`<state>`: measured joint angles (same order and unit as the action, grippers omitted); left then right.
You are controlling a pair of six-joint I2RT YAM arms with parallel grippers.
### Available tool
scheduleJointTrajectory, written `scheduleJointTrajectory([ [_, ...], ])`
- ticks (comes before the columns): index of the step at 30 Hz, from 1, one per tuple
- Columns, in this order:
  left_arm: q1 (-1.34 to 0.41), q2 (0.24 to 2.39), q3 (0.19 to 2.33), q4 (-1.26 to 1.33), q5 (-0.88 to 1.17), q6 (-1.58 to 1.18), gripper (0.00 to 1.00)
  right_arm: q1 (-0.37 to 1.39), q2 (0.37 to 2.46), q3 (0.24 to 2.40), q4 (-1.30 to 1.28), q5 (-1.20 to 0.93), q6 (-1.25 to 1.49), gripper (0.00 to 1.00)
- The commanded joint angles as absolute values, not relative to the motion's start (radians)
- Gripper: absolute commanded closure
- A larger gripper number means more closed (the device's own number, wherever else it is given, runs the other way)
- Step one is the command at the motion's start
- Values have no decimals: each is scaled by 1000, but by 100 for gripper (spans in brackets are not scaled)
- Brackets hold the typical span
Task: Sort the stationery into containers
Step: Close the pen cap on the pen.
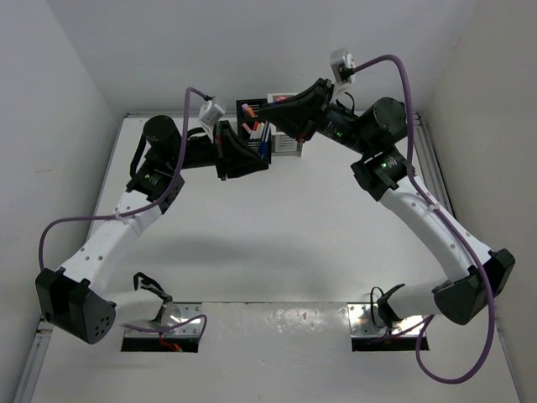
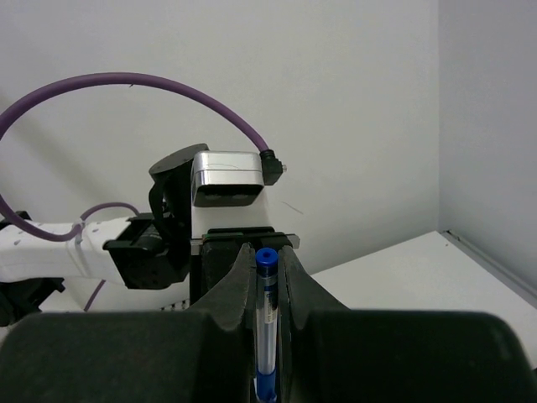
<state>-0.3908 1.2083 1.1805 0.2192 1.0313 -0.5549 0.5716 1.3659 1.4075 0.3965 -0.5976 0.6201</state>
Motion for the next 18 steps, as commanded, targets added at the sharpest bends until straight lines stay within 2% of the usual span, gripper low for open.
scheduleJointTrajectory([
  [1,-382,1193,1269,420,979,-603,100,612,1393,1348,287,-693,611,100],
  [18,-385,1193,1301,457,989,-607,100,634,1402,1293,285,-698,637,100],
])
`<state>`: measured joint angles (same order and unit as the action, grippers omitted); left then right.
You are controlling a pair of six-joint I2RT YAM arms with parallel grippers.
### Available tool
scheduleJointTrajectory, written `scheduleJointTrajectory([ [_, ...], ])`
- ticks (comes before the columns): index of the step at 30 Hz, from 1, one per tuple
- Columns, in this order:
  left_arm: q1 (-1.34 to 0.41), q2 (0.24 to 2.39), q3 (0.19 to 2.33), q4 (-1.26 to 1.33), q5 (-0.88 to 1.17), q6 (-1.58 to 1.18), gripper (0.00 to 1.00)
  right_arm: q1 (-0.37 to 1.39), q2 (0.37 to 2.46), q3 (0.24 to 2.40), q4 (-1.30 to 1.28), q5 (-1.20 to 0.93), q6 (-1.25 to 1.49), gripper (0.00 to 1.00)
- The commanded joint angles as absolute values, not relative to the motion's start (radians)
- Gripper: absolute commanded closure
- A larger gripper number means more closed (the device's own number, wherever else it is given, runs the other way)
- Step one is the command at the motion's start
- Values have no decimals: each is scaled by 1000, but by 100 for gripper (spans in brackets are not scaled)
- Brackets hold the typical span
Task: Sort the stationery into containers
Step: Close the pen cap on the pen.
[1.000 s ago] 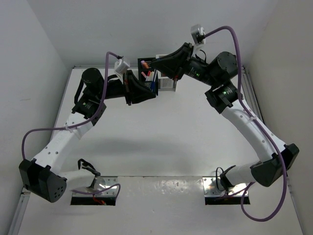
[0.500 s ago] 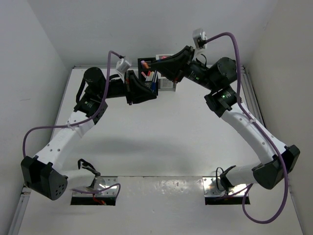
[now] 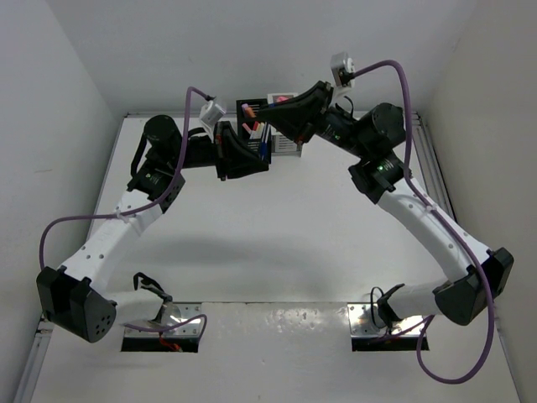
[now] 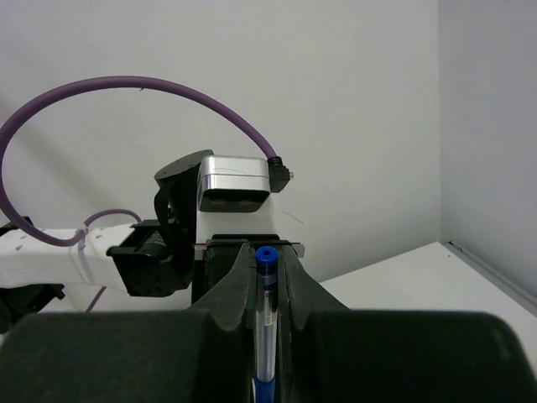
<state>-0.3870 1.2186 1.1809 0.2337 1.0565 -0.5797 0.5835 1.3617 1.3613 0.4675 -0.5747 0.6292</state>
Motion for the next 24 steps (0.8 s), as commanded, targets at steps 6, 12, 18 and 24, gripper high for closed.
scheduleJointTrajectory([
  [6,-380,1190,1313,457,986,-597,100,644,1399,1258,275,-701,650,100],
  [12,-370,1189,1322,465,980,-594,100,652,1396,1226,272,-703,669,100],
  [18,-368,1187,1322,492,974,-601,100,657,1391,1192,267,-704,680,100],
  [24,-368,1190,1319,529,974,-618,100,663,1388,1155,258,-709,686,100],
])
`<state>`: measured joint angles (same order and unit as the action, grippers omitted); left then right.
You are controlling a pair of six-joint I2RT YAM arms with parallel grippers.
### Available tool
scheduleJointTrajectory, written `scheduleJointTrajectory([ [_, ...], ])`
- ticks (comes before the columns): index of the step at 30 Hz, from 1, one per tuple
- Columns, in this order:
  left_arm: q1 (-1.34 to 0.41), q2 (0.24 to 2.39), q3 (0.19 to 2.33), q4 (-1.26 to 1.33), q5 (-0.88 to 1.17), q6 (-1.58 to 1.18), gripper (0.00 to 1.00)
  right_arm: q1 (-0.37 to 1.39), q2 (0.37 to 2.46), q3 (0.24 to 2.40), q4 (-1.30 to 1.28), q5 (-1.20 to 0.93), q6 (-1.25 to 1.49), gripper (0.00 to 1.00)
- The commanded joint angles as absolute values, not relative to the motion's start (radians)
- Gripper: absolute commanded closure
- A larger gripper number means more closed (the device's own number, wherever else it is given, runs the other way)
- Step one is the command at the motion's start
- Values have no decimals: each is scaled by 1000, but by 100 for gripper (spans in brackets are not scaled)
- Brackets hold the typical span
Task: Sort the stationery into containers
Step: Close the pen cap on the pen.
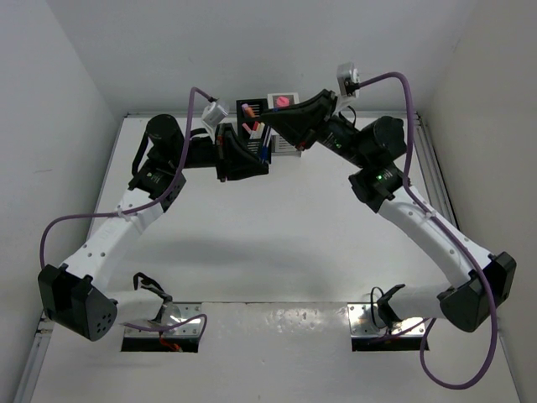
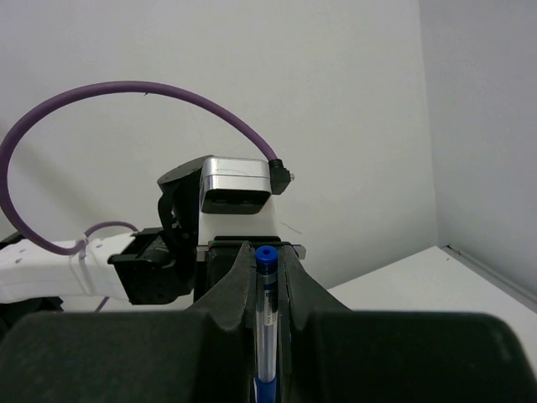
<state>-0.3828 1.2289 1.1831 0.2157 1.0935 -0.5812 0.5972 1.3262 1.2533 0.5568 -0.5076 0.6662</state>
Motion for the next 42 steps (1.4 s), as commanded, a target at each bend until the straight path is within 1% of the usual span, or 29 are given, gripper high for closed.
scheduleJointTrajectory([
  [1,-368,1190,1319,534,977,-623,100,663,1391,1151,253,-709,687,100],
  [17,-370,1190,1322,569,986,-624,100,692,1445,1152,207,-752,683,100],
  [26,-367,1178,1325,566,983,-604,100,695,1437,1112,192,-750,683,100],
  [30,-365,1177,1325,545,983,-592,100,693,1434,1103,196,-746,675,100],
  [36,-365,1177,1327,506,985,-568,100,673,1447,1150,198,-744,680,100],
  [39,-365,1177,1338,416,974,-514,100,660,1451,1190,193,-742,672,100],
  [40,-367,1177,1339,396,974,-503,97,654,1453,1198,192,-742,669,100],
  [41,-365,1177,1341,361,971,-493,92,650,1453,1206,192,-739,667,100],
  [42,-367,1175,1341,345,969,-483,79,641,1456,1212,190,-741,666,100],
])
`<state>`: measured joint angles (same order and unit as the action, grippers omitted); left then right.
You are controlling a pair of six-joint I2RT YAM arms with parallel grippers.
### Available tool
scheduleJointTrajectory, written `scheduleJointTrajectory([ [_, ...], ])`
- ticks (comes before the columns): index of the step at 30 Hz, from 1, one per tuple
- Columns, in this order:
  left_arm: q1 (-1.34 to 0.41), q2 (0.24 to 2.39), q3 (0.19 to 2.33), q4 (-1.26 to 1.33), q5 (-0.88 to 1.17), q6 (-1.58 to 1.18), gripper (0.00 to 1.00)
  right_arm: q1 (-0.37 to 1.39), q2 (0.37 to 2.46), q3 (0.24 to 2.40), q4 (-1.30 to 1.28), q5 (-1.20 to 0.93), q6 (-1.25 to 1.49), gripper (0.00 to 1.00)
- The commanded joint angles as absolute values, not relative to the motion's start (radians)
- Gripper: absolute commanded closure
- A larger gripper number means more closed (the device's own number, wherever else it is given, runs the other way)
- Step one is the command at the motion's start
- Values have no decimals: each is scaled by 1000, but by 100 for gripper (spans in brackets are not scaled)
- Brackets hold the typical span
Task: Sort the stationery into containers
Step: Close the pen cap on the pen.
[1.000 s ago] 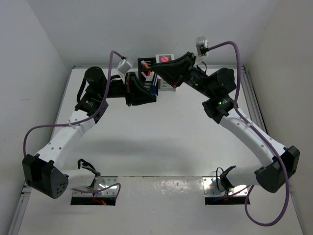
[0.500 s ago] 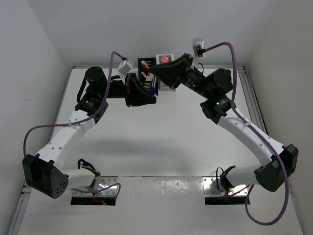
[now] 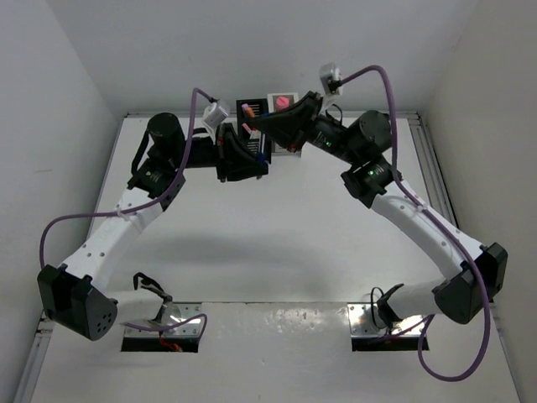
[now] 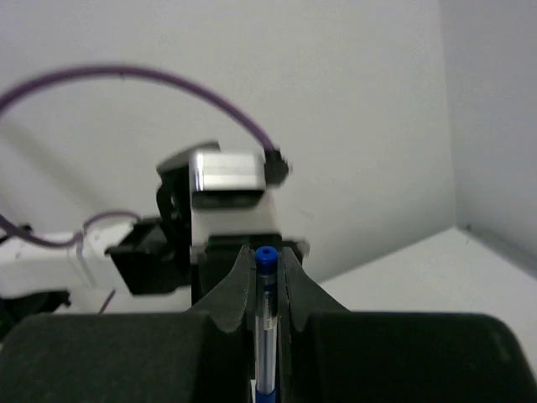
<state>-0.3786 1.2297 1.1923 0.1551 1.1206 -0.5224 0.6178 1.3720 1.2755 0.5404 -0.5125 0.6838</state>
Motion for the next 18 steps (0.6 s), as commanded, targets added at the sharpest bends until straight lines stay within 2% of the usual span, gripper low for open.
scheduleJointTrajectory([
  [1,-365,1175,1339,330,968,-468,71,637,1454,1224,187,-741,661,100],
  [3,-365,1170,1335,298,963,-443,60,627,1453,1241,181,-742,650,100],
  [10,-364,1166,1321,290,969,-433,58,609,1456,1269,176,-735,637,100],
  [14,-367,1167,1319,273,973,-431,39,598,1459,1287,190,-729,644,100],
  [18,-367,1160,1298,255,962,-420,37,589,1476,1322,212,-726,670,100],
])
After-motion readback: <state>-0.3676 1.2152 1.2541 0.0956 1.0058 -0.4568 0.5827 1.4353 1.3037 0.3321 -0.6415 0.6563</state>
